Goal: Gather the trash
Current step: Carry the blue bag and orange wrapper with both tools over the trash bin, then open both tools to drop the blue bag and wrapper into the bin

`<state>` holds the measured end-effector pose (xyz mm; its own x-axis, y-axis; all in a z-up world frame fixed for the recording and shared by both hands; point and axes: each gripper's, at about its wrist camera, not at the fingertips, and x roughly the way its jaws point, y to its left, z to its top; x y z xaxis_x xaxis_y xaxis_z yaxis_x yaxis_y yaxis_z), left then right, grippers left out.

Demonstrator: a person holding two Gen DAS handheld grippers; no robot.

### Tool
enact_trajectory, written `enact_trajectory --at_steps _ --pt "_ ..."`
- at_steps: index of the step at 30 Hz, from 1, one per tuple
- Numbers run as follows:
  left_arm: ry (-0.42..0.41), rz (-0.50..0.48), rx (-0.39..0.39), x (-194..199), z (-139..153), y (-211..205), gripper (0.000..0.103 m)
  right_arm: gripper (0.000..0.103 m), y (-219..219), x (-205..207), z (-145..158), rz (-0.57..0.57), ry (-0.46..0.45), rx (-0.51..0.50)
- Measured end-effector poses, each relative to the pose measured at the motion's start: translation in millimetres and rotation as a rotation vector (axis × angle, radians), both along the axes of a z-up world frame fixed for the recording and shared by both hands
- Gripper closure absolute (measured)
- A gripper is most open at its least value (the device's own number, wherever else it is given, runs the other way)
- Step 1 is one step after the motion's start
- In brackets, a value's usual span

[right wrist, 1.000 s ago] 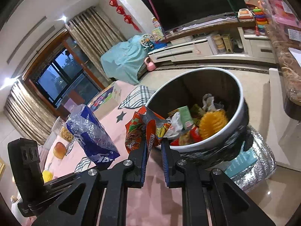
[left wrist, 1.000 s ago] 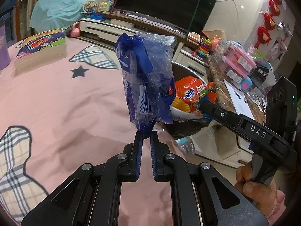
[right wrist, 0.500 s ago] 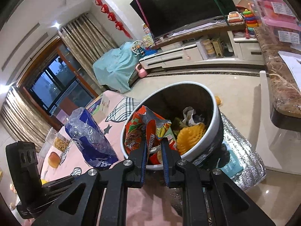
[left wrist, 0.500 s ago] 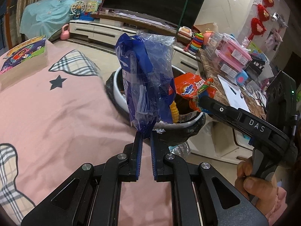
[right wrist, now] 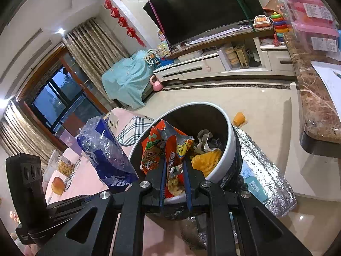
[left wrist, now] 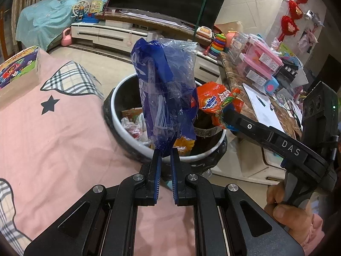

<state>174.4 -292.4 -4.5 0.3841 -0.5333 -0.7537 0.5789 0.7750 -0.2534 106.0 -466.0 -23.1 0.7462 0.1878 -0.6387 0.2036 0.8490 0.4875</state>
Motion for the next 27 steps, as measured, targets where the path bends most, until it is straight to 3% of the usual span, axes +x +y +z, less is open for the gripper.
enact_trajectory --at_steps 27 --pt "0.025 -0.001 0.037 22 -11 -28 0.095 0.088 -10 17 0 -0.012 0.021 -0.034"
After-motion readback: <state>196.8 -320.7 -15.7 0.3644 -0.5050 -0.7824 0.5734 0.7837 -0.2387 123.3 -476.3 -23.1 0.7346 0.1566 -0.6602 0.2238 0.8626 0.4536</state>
